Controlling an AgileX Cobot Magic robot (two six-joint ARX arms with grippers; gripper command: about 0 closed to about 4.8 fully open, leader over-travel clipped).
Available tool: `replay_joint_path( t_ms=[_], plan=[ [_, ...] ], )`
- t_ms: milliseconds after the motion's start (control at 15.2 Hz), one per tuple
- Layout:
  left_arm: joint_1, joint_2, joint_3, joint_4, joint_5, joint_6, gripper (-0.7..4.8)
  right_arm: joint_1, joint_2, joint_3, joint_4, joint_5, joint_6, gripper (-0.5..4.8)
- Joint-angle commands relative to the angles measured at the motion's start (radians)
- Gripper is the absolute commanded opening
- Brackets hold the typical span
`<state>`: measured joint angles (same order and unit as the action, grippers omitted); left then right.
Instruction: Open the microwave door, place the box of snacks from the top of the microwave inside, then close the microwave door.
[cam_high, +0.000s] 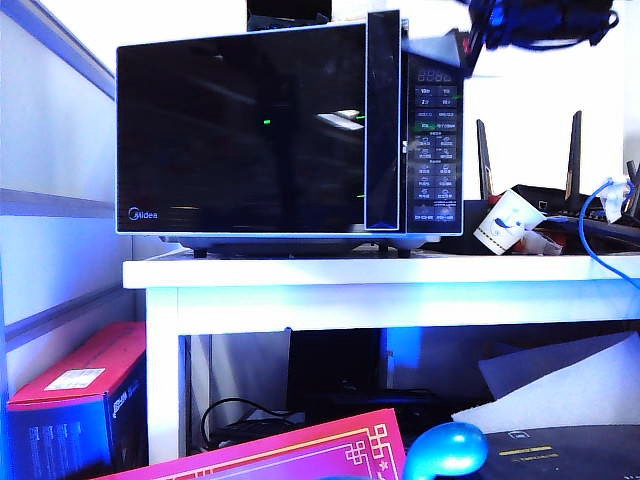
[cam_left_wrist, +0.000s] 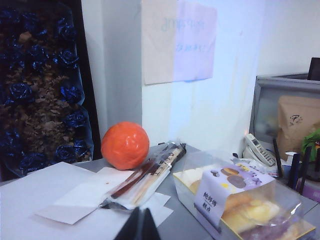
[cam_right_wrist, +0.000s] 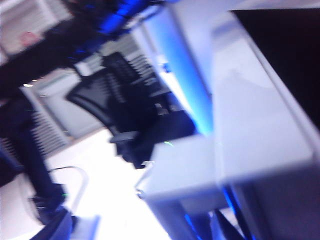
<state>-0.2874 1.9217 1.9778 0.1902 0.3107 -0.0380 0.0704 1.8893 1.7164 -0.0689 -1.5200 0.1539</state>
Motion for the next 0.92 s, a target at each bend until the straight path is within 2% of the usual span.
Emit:
replay_joint_path(
  t_ms=[66,460,656,853,919],
  plan=[
    [0.002,-0.003,0.003,0.012,-0.001,0.004,-0.06,0.004,-0.049,0.006,0.021,-0.047,0.056,3.68],
    [0.002,0.043,0.002,0.075,0.0,0.008,-0.06,0.005,-0.073,0.006,0.027,-0.049,0.064,3.67],
    [0.002,0.098,0.002,0.096,0.0,0.008,-0.06,0.005,-0.08,0.006,0.082,-0.046,0.066,3.67],
    [0.002,0.128,0.002,0.098,0.002,0.008,-0.06,-0.001,-0.08,0.006,0.162,0.034,0.067,3.67],
    [0.002,0.128,0.002,0.096,0.002,0.008,-0.06,-0.008,-0.08,0.006,0.202,0.105,0.067,3.68]
  ],
)
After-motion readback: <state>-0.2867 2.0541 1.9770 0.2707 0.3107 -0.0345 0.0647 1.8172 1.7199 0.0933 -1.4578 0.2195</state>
